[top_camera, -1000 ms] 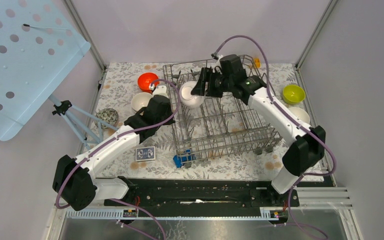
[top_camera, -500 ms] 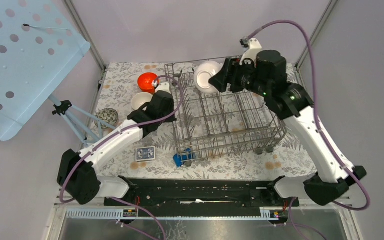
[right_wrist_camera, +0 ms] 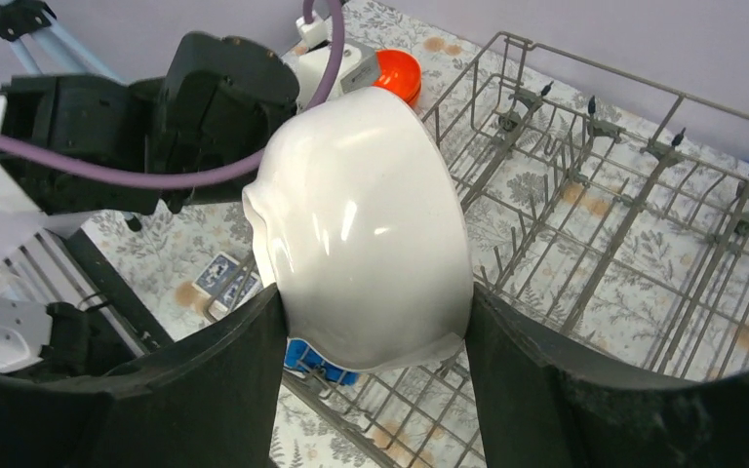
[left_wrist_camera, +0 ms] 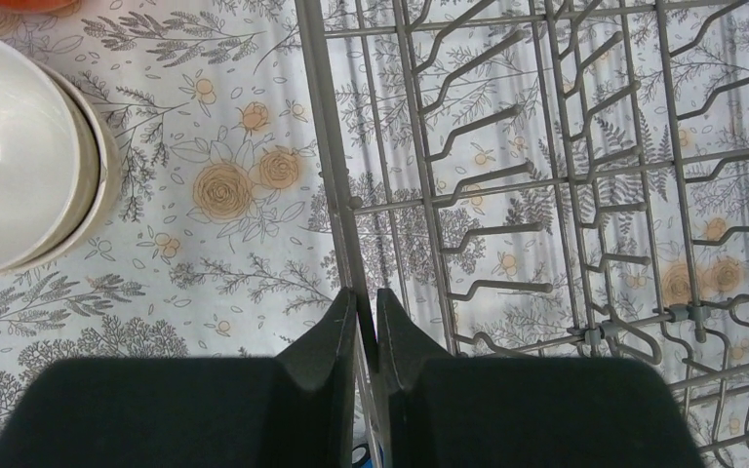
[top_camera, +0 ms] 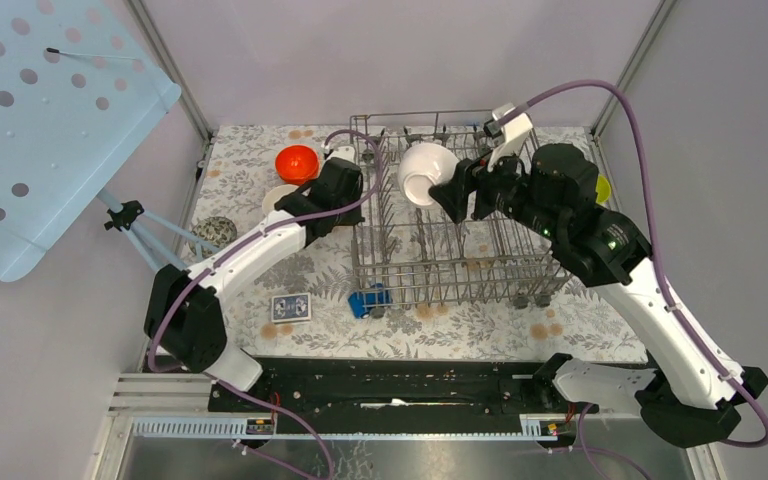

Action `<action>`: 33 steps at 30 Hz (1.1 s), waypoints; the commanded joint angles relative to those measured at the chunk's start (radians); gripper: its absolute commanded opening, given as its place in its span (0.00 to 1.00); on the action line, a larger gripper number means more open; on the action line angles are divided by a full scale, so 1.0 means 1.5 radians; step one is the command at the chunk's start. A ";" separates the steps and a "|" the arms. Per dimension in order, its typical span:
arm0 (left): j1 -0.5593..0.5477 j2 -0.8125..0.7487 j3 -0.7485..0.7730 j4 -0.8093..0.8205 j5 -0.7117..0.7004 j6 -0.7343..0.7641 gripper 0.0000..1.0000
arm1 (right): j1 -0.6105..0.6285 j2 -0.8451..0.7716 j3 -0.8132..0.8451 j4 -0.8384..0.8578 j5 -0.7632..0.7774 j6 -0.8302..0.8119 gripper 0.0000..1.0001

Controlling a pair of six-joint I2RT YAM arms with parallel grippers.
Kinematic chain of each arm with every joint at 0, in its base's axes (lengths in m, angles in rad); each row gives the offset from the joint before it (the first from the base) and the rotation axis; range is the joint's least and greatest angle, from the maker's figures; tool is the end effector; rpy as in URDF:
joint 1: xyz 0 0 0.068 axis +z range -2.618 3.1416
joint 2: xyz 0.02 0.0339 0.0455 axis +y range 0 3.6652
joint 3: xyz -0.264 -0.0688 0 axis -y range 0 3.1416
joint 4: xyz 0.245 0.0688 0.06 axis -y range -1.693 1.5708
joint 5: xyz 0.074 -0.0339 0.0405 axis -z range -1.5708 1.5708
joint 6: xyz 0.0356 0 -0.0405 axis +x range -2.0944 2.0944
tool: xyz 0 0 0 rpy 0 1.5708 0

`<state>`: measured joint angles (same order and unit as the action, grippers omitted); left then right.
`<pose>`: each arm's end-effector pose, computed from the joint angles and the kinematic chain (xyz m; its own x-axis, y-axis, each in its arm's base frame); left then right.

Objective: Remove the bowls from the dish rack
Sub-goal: Place the bowl at the center of the board.

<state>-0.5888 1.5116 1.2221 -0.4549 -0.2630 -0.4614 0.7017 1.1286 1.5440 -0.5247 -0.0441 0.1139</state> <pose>0.2846 -0.1789 0.2912 -0.6725 -0.0679 -0.7370 0.0870 0.9816 -0.1697 0.1639 0.1406 0.4939 -0.1599 0.0135 -0.9870 -0.6645 0.7380 0.1178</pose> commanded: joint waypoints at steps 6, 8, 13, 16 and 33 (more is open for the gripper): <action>0.033 0.031 0.076 -0.013 0.036 0.014 0.00 | 0.017 -0.094 -0.136 0.187 -0.018 -0.105 0.32; 0.035 0.011 0.076 -0.015 0.051 0.010 0.11 | 0.018 -0.104 -0.157 0.212 -0.017 -0.119 0.32; 0.035 -0.041 0.071 -0.020 0.091 -0.008 0.57 | 0.019 -0.108 -0.178 0.237 -0.018 -0.138 0.32; 0.035 -0.077 0.061 -0.022 0.114 -0.025 0.72 | 0.020 -0.106 -0.175 0.240 -0.026 -0.143 0.31; 0.035 -0.338 -0.020 -0.040 0.164 -0.160 0.99 | 0.098 -0.141 -0.299 0.463 -0.002 -0.318 0.23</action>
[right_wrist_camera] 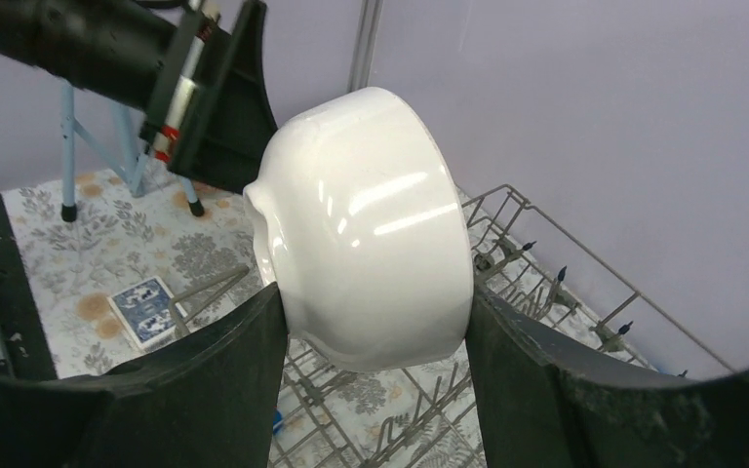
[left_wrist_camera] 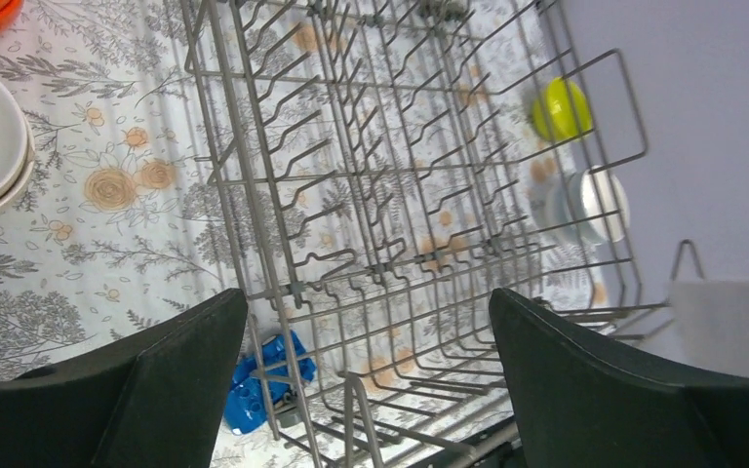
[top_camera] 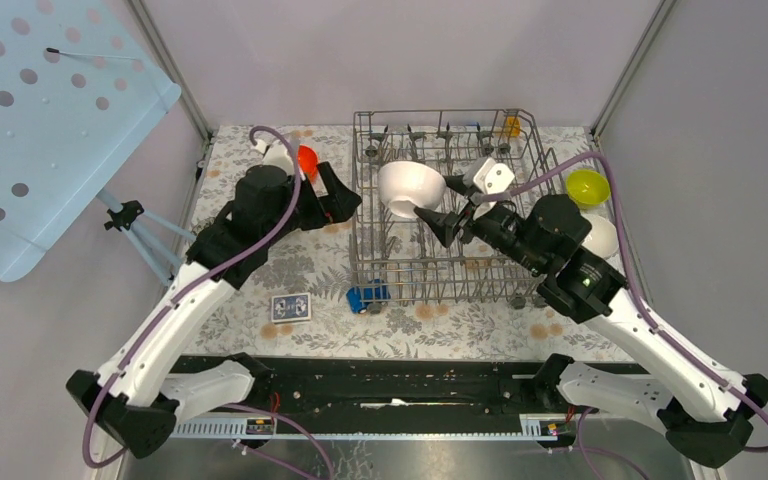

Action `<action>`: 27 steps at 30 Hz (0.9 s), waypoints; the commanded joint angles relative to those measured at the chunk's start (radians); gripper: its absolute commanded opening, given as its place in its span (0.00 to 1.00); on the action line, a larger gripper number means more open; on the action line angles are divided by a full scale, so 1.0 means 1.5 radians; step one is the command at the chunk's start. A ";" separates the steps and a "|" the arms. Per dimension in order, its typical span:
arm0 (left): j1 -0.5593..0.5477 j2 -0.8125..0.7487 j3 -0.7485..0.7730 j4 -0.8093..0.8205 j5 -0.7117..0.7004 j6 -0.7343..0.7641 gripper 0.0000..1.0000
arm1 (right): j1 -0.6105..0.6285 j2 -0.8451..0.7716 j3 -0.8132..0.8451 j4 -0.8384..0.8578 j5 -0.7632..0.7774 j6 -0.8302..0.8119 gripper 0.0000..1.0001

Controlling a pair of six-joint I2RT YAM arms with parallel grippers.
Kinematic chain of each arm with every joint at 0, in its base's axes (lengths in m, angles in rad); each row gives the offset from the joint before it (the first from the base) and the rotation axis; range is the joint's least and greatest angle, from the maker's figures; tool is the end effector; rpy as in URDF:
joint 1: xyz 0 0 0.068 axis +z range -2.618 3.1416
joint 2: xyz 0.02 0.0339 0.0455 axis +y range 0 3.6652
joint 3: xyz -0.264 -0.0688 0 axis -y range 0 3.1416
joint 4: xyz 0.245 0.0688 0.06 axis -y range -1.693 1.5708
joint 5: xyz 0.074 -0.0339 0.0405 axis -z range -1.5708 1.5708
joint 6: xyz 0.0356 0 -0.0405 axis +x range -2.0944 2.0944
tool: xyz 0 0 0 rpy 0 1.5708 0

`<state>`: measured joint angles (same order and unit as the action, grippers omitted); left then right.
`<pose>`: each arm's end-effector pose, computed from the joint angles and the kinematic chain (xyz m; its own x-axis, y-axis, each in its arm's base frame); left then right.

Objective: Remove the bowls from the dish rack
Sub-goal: Place the bowl at the center of the board.

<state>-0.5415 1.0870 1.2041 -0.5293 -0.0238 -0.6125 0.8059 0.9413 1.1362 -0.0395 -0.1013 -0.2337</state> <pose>0.2009 -0.1198 0.3915 -0.5664 -0.3300 -0.7552 0.2089 0.8289 -0.5190 0.1369 0.1478 0.4501 0.2865 -0.0342 -0.9575 -0.7407 0.6259 -0.2440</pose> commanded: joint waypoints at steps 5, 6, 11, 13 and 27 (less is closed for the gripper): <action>0.003 -0.115 -0.029 0.036 0.020 -0.116 0.99 | 0.070 -0.026 -0.104 0.252 0.097 -0.210 0.20; 0.003 -0.124 -0.034 0.039 0.032 -0.125 0.99 | 0.078 -0.028 -0.119 0.273 0.109 -0.237 0.19; 0.003 -0.162 -0.064 0.061 0.062 -0.161 0.99 | 0.141 -0.045 -0.226 0.436 0.171 -0.441 0.10; 0.003 -0.174 -0.075 0.075 0.074 -0.177 0.99 | 0.159 -0.043 -0.251 0.481 0.188 -0.507 0.08; 0.003 -0.209 -0.082 0.150 0.116 -0.308 0.99 | 0.246 0.040 -0.319 0.684 0.243 -0.867 0.01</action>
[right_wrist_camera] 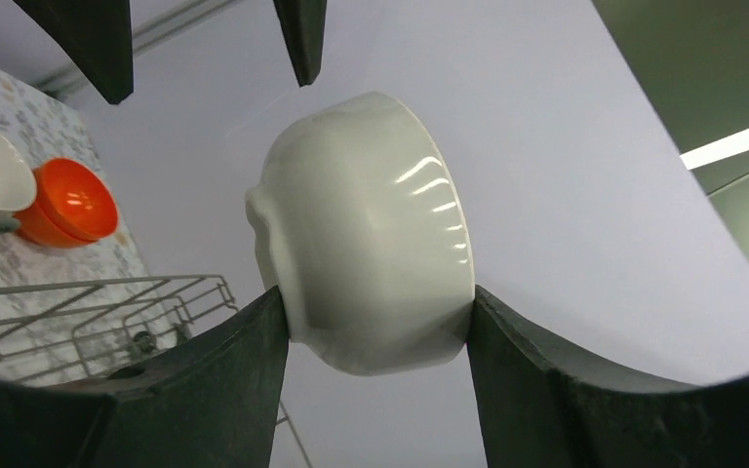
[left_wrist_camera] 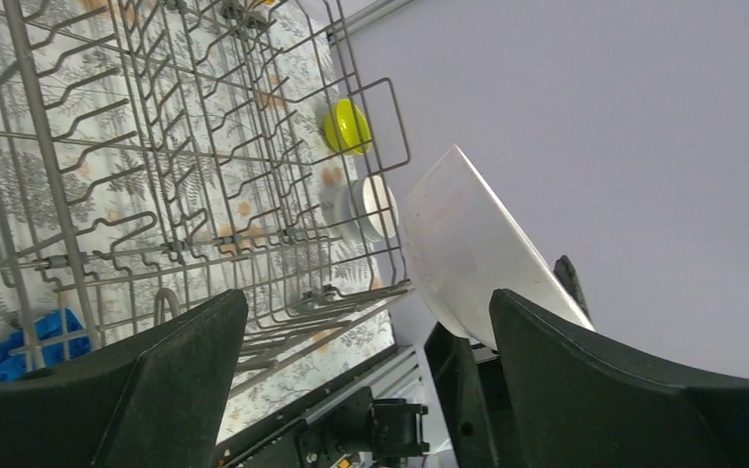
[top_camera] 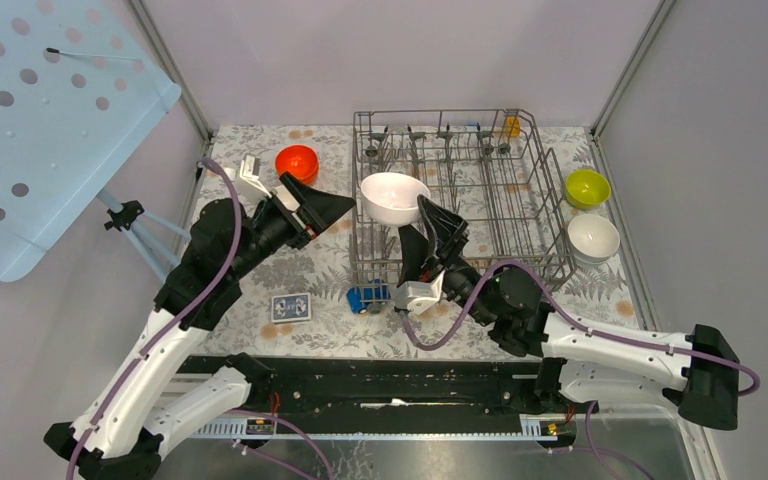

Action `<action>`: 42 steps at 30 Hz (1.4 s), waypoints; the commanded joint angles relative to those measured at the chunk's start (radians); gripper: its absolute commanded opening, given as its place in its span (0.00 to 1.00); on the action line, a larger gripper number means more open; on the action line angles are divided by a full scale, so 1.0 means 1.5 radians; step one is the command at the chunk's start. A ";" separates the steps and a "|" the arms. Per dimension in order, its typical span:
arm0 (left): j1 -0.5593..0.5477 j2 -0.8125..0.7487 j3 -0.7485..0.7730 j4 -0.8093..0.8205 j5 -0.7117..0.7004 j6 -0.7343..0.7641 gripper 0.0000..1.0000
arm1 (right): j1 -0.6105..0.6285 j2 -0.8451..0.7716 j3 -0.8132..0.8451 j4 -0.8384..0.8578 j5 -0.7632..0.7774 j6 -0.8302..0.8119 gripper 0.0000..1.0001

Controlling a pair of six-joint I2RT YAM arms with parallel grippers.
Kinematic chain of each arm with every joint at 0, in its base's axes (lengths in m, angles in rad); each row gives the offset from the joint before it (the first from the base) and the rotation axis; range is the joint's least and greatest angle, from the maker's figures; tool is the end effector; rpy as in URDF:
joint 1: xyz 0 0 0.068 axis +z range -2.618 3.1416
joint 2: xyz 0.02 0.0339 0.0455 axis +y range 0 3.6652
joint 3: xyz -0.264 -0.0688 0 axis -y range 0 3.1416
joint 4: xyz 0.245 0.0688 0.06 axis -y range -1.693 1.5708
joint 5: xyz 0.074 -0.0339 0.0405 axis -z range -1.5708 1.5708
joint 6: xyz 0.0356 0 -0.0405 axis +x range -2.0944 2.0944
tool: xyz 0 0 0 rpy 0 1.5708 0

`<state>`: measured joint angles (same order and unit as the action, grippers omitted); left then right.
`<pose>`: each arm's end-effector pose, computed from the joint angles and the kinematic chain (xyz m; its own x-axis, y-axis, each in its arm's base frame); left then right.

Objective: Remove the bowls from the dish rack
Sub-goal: Place the bowl at the center of the board.

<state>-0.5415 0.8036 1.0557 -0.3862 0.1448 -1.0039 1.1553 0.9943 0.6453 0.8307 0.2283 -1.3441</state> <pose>0.1407 -0.0906 0.4082 -0.5951 -0.6161 -0.5159 0.2431 0.4739 -0.8464 0.0974 0.2009 0.3578 0.8315 -0.4667 -0.3014 0.0001 0.5426 -0.8400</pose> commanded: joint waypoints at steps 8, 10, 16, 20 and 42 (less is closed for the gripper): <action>0.003 -0.016 0.062 0.010 -0.030 -0.142 0.99 | 0.027 0.020 -0.014 0.110 0.030 -0.178 0.00; 0.003 0.008 0.079 -0.006 -0.022 -0.154 0.99 | 0.031 0.023 -0.014 0.109 0.030 -0.185 0.00; 0.003 0.082 0.132 -0.021 0.024 -0.162 0.99 | 0.044 0.036 -0.008 0.109 0.035 -0.202 0.00; 0.003 0.119 0.167 -0.086 0.023 -0.117 0.99 | 0.055 0.046 -0.008 0.111 0.035 -0.219 0.00; 0.003 0.134 0.172 -0.219 0.043 0.060 0.74 | 0.097 0.099 -0.013 0.182 0.042 -0.270 0.00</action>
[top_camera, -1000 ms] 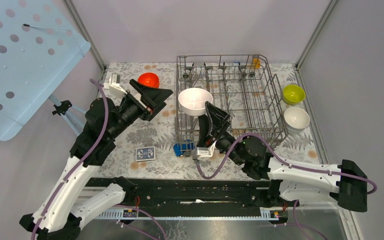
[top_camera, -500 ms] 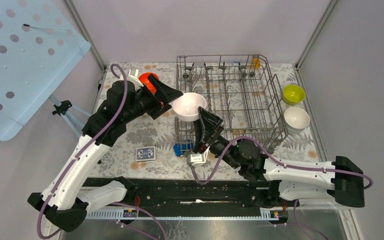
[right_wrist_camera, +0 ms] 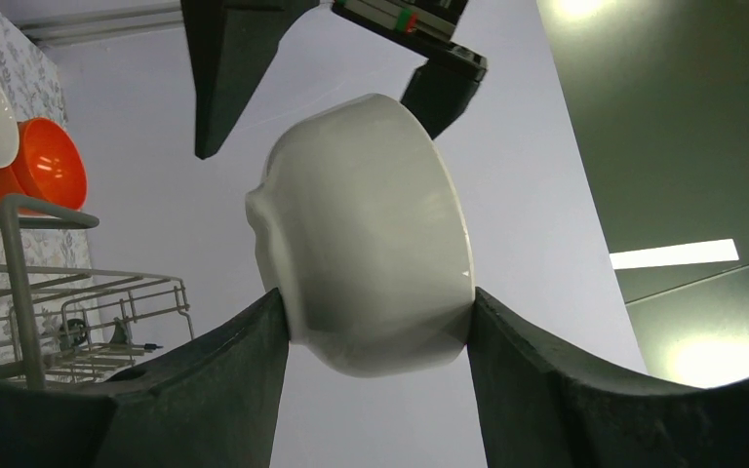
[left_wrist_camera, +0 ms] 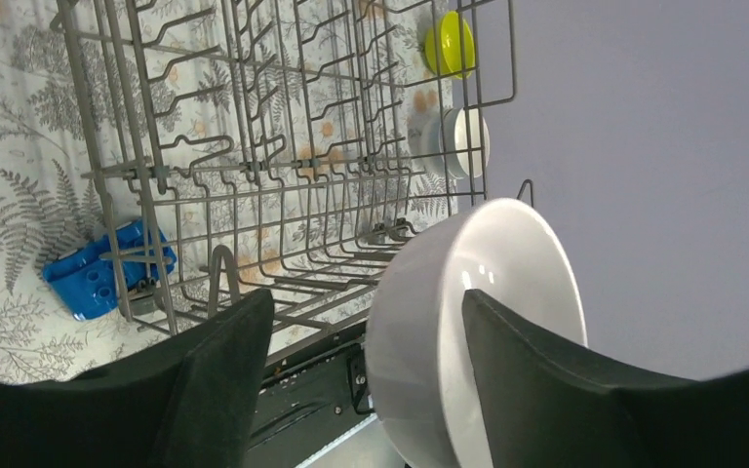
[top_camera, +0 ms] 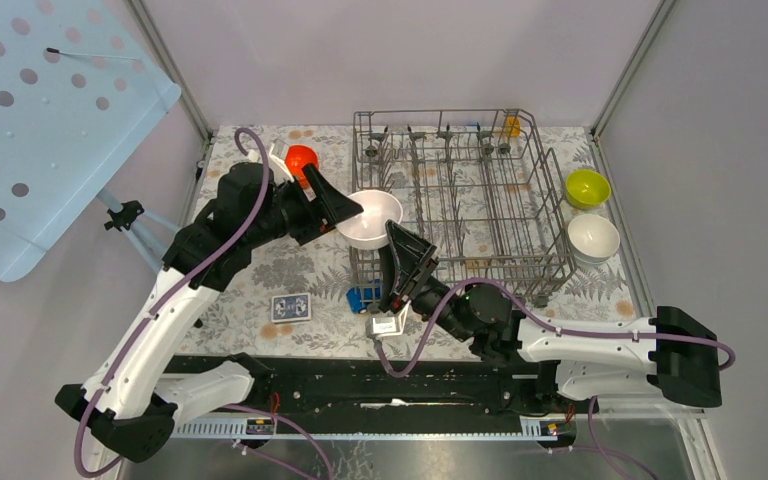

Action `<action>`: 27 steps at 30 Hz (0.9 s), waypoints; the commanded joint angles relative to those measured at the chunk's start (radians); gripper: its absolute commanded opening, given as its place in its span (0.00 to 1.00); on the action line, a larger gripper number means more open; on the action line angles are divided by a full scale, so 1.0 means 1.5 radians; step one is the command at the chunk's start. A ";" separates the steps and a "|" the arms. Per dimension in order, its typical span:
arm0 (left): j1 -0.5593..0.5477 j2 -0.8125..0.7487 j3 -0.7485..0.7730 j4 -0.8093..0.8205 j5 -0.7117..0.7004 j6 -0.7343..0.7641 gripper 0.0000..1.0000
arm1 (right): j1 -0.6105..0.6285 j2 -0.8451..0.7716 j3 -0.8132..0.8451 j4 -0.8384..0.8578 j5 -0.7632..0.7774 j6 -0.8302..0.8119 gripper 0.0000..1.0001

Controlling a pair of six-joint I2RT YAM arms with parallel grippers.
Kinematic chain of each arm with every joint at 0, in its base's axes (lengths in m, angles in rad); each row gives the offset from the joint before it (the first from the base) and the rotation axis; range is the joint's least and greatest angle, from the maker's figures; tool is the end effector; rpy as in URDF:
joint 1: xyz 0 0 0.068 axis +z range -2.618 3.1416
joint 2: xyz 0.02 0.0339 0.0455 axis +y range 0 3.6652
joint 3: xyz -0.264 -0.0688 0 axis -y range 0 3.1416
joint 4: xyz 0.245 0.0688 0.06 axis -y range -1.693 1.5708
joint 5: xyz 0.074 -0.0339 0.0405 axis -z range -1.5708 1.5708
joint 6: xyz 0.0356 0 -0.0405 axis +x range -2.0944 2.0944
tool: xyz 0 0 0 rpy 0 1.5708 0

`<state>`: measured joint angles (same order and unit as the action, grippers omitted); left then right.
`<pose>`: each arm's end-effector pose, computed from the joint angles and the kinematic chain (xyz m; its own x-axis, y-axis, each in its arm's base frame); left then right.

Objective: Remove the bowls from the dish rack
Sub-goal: Place the bowl at the center of the board.

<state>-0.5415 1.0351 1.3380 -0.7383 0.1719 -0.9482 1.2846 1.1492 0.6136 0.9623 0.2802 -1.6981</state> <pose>0.1683 -0.1084 0.4249 -0.7313 -0.4942 -0.4701 0.0800 0.6223 -0.7786 0.0805 0.2388 0.3257 0.8291 -0.5591 0.0020 0.2239 0.3287 -0.9175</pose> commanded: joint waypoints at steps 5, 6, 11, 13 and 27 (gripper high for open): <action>0.003 -0.020 -0.008 0.005 0.014 0.041 0.52 | 0.013 -0.007 0.004 0.085 0.012 -0.036 0.00; 0.003 -0.018 -0.003 0.001 0.011 0.046 0.47 | 0.014 -0.008 0.003 0.083 0.013 -0.035 0.00; 0.003 -0.011 0.008 -0.009 0.004 0.064 0.34 | 0.018 -0.007 0.002 0.079 0.017 -0.034 0.00; 0.003 -0.010 0.012 -0.013 0.004 0.072 0.23 | 0.019 -0.007 0.005 0.073 0.018 -0.034 0.00; 0.003 -0.023 -0.008 0.031 0.039 0.052 0.00 | 0.026 0.021 0.022 0.021 0.048 -0.010 0.27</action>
<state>-0.5404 1.0393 1.3174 -0.8146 0.1753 -0.8124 1.3151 1.1755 0.6037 0.9470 0.3004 -1.7470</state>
